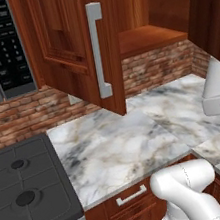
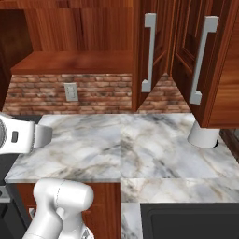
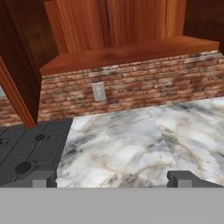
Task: Close all open cabinet doors.
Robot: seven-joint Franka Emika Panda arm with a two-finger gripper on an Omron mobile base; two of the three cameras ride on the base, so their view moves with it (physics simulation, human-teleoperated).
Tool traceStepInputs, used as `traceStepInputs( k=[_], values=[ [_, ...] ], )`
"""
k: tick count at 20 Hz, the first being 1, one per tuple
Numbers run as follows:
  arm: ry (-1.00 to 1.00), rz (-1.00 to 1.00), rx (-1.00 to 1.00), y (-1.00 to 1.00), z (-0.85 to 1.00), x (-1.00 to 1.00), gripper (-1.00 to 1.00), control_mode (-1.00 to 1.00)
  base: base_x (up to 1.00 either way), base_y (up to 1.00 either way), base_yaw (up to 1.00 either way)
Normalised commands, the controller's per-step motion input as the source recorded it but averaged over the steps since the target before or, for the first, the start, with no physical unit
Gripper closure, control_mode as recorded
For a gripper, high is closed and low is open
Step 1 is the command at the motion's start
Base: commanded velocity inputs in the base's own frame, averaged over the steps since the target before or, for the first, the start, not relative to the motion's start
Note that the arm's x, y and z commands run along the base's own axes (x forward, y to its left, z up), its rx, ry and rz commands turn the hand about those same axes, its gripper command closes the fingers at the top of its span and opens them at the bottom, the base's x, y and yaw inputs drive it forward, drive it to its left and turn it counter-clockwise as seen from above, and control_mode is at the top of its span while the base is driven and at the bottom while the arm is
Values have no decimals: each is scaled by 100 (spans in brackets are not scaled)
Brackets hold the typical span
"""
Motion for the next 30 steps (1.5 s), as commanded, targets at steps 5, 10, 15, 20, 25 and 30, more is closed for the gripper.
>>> traceStepInputs(
  k=[5,10,15,20,25,30],
  values=[
    [0,0,0,0,0,0,-100,100,-3,0,0],
    [0,0,0,0,0,0,-100,100,-3,0,0],
    [0,0,0,0,0,0,-100,100,1,0,0],
    [0,0,0,0,0,0,-100,100,2,-1,0],
    [0,0,0,0,0,0,-100,100,0,0,0],
    [-1,0,0,0,0,-2,-100,-100,-1,0,0]
  ],
)
